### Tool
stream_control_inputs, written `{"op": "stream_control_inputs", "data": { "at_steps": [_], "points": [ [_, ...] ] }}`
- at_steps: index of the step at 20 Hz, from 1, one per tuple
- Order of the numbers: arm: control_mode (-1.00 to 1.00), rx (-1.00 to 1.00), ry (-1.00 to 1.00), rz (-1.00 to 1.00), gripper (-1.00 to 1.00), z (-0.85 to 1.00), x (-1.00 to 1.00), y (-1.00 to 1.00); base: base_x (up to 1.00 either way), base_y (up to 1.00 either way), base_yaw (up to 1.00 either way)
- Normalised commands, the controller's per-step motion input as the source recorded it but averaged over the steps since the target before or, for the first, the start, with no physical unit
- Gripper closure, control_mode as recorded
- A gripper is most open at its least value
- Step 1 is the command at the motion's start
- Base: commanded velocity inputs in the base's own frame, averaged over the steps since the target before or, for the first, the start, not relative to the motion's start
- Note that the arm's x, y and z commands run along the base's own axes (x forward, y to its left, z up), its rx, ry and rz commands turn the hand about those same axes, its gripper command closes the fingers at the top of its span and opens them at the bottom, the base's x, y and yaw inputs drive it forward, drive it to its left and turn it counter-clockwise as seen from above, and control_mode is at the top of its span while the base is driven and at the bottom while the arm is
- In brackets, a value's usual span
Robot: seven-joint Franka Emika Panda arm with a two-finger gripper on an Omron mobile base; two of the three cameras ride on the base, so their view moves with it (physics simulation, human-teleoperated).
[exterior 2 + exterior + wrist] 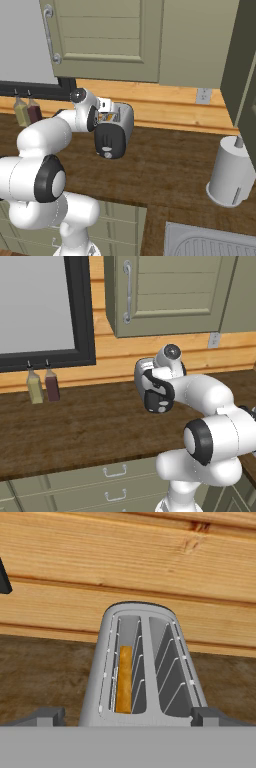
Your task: Start the toaster. Once the lever pops up, take the bread to the plate on the dining counter.
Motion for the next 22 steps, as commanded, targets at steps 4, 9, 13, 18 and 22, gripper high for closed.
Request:
{"op": "stream_control_inputs", "data": {
  "at_steps": [4,9,13,18,22],
  "points": [
    [-1.0,0.0,0.0,0.0,-1.0,0.0,0.0,0.0,0.0,0.0,0.0],
    [-1.0,0.0,0.0,0.0,-1.0,0.0,0.0,0.0,0.0,0.0,0.0],
    [-1.0,0.0,0.0,0.0,-1.0,0.0,0.0,0.0,0.0,0.0,0.0],
    [-1.0,0.0,0.0,0.0,-1.0,0.0,0.0,0.0,0.0,0.0,0.0],
    [-1.0,0.0,0.0,0.0,-1.0,0.0,0.0,0.0,0.0,0.0,0.0]
  ]
}}
